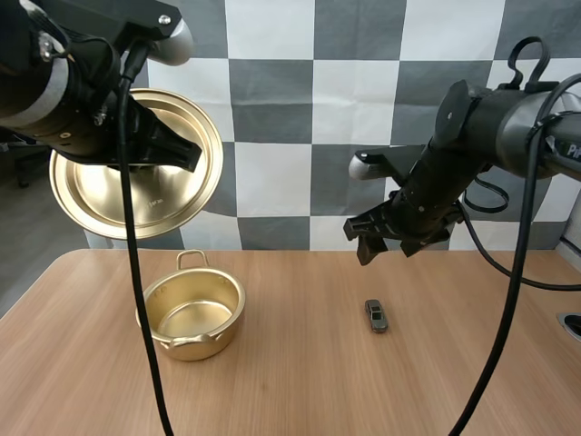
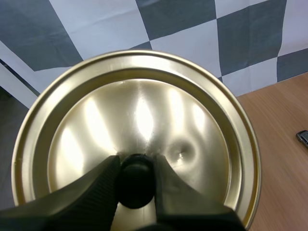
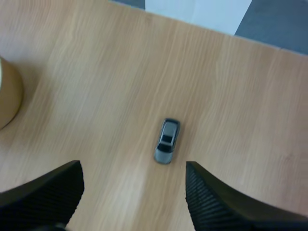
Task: Open the pot, put the car inside, and close it
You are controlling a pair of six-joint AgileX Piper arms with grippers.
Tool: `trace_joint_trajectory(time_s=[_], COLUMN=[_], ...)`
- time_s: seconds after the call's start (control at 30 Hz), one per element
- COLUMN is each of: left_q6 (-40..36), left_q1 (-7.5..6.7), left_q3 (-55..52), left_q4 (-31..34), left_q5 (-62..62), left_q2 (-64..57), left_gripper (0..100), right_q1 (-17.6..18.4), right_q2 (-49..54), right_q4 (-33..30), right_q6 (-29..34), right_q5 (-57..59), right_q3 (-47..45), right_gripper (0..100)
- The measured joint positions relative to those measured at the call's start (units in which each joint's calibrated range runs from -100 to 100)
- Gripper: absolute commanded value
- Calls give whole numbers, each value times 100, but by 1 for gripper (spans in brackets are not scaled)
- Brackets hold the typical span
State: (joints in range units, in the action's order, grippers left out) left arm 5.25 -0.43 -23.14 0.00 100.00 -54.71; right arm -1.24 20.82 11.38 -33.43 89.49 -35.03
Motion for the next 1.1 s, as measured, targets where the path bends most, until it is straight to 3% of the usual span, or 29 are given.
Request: trace_joint_trajectory(time_s=[0.23, 0.67, 1.1], left_q6=[0, -13, -13], left_q1=[0, 0, 0], left_q3=[0, -88, -657], left_q4=[0, 0, 0], left_q5=[0, -15, -10], left_q2=[0, 0, 0], left_gripper=[0, 0, 0], right_q1=[0, 0, 0], right_q2=[-848, -2443, -2880], right_q4=[-522, -348, -331], right_q6=[-209, -160, -160], right_q5=[-920, -1101, -1319], right_q3=[0, 0, 0], right_gripper=[100, 100, 100])
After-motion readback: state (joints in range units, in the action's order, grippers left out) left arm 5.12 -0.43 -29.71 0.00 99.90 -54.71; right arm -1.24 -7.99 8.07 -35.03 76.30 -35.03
